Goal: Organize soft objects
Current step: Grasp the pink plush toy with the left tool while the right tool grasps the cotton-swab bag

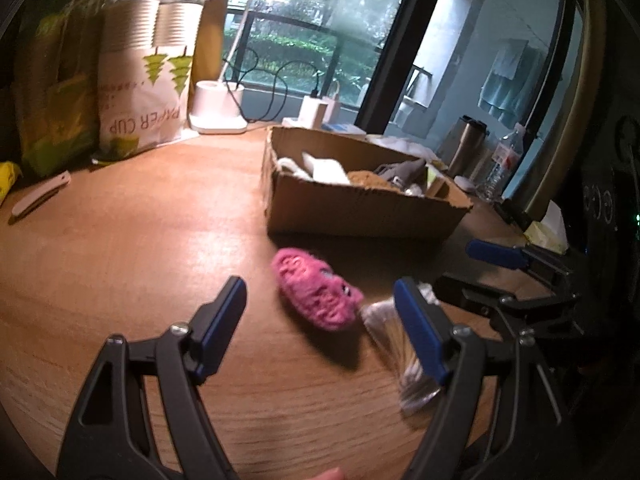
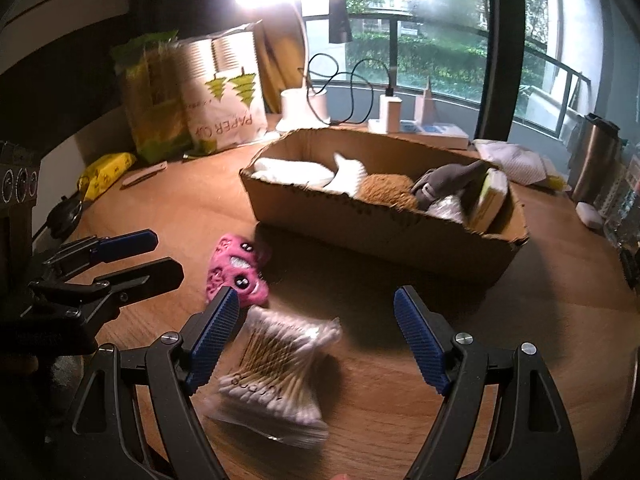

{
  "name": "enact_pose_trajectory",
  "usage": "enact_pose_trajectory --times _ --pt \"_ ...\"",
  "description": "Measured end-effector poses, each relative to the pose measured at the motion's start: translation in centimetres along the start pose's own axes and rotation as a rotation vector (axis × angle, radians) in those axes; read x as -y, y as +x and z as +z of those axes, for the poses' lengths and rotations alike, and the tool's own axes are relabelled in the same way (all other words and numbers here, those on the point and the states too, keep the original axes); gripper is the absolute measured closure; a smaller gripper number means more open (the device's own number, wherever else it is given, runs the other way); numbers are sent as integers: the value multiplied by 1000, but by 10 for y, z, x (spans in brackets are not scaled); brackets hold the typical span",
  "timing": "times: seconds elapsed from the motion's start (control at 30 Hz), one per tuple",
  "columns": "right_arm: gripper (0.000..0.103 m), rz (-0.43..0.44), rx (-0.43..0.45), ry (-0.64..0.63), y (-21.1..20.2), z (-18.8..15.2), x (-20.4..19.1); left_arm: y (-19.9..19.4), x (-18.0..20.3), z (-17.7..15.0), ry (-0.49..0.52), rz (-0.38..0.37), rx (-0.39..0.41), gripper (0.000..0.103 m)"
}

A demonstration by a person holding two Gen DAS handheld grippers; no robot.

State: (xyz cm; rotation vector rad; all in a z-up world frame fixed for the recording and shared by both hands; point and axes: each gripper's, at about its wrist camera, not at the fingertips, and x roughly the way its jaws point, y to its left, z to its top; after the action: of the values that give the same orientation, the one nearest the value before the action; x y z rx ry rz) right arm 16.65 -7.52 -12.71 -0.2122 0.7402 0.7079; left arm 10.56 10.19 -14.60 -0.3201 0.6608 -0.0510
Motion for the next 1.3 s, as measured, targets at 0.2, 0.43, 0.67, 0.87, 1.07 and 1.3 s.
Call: enact_pose_trajectory --times 0.2,0.43,0.67,0.87,1.07,1.3 --pt "28 20 -52 -22 15 -7 -9 2 -10 -5 -23 24 -12 26" --pt "42 36 -115 -15 31 -15 -9 7 -12 -8 -31 43 -34 26" --pt "42 65 -139 -8 36 -21 0 20 0 -5 -6 55 -64 26" --pt "42 56 -125 14 34 -25 18 32 9 0 15 79 -91 26" --pt "42 35 -115 77 29 -30 52 52 20 8 39 103 -132 26" --pt "40 -1 -104 117 23 -32 78 79 30 14 67 137 -186 26"
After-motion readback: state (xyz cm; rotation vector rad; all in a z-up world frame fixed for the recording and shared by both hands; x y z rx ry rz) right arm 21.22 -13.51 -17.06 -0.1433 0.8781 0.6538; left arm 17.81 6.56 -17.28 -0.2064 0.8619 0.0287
